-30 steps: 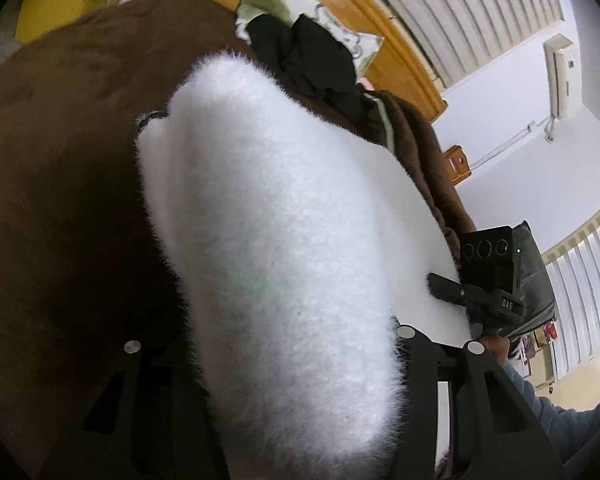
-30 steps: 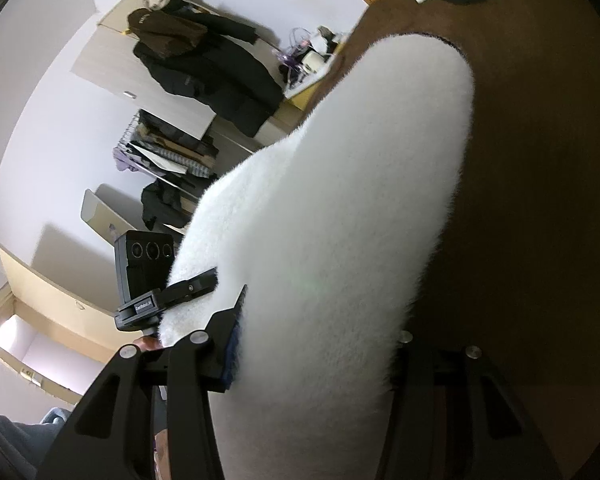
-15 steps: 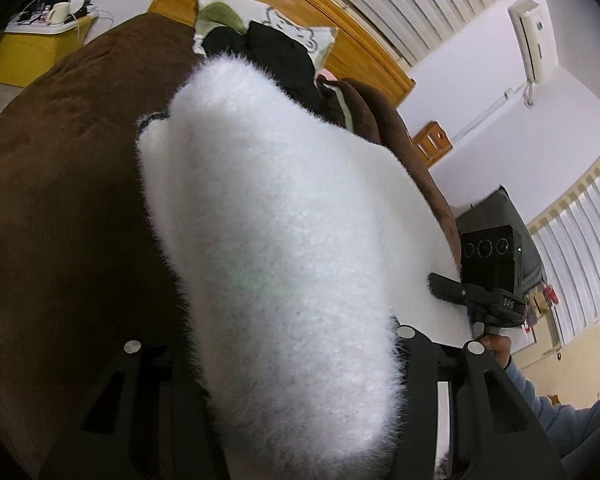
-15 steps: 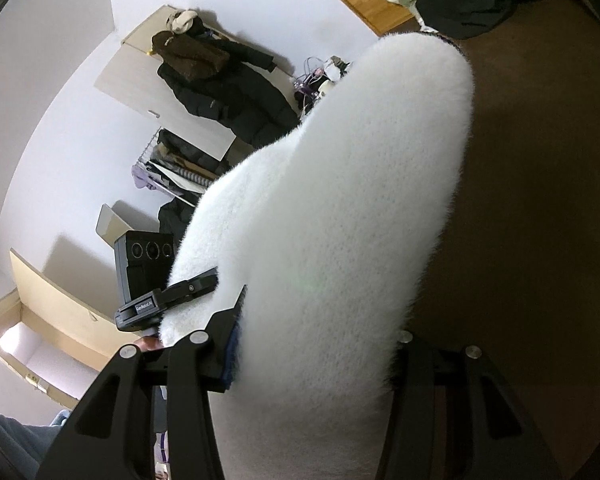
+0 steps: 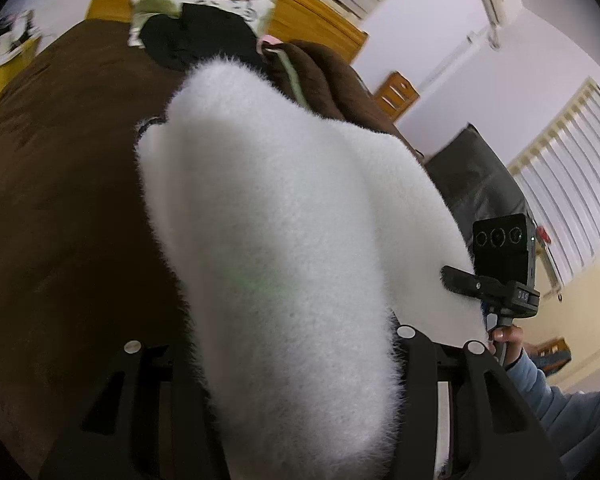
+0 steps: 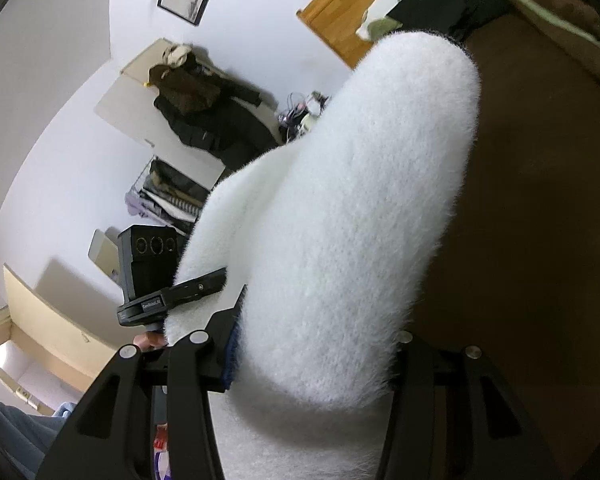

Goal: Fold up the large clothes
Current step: 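Carry the folded cardigan with both tools toward the stack of folded clothes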

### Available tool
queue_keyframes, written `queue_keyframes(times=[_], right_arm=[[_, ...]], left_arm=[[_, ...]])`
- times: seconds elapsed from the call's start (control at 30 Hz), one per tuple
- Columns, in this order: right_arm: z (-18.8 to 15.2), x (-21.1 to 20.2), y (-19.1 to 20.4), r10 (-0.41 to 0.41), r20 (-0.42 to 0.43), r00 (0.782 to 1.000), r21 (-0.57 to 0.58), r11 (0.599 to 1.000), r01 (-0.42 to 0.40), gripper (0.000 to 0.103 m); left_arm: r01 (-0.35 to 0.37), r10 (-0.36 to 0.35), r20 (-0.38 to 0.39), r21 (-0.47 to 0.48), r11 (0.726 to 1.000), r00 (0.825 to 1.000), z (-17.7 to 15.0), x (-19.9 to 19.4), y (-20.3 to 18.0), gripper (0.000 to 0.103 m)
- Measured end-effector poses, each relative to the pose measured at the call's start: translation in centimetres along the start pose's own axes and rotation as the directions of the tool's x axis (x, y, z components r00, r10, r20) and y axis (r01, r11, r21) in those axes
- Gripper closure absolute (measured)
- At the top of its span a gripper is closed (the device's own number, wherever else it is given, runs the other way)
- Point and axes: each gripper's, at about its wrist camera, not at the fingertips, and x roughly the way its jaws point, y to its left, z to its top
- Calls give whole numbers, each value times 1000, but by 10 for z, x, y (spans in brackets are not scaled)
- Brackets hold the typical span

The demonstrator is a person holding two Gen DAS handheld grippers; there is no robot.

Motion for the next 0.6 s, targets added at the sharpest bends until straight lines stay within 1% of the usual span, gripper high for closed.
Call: queue_keyframes(times=[0.13,0.23,0.27,0.33,0.37,0.43,0.5,0.6], right_arm=[[-5,-35,-2,-18,66,998,11,1000,17,56],[-9,-60,-5,-33,112,993,18,999,31,56],[-12,-72,-8,-41,132,990,20,999,39,56],[-15,-93,-10,-53,169,984,22,999,50,56],[-17,-108,-12,-62,193,979,25,998,58,56],[-23,-136,-17,-82,235,968,33,996,77,56],[-30,-170,-22,-109,282,953,45,994,100,56],[-41,-223,-33,-161,345,925,78,987,143,56]], left_arm=[[29,-28,-18,53,998,999,8,9,-23,56],[63,-59,-39,102,993,997,18,24,-48,56],[73,-68,-44,116,991,997,15,24,-57,56],[106,-98,-62,144,984,993,21,37,-78,56],[120,-110,-68,155,981,992,20,38,-85,56],[157,-142,-88,194,968,986,24,55,-114,56],[189,-169,-104,226,956,980,25,69,-140,56],[254,-223,-141,269,929,965,27,99,-184,56]])
